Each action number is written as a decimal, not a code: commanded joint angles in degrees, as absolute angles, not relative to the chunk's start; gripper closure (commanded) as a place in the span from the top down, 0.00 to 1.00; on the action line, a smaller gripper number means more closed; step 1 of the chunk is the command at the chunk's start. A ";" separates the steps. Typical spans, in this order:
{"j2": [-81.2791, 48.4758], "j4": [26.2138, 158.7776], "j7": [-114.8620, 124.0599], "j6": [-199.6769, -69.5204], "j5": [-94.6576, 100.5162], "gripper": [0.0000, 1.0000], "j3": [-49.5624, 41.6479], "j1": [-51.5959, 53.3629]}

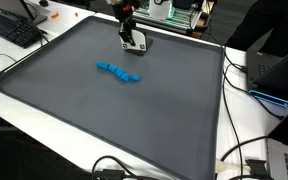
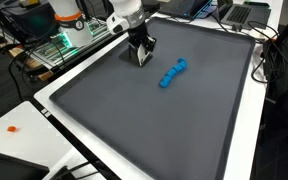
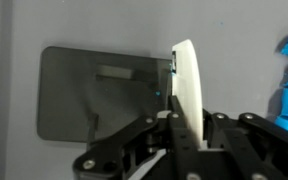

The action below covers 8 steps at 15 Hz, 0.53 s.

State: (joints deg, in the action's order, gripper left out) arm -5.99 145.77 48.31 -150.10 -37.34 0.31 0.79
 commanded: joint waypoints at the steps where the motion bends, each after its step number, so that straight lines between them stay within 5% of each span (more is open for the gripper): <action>1: -7.16 146.37 49.36 -153.38 -38.26 0.02 0.85 1.56; 8: -8.69 146.22 51.70 -154.56 -36.66 0.02 0.76 2.29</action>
State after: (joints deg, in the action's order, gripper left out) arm -7.73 145.75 49.66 -152.71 -37.31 0.69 1.59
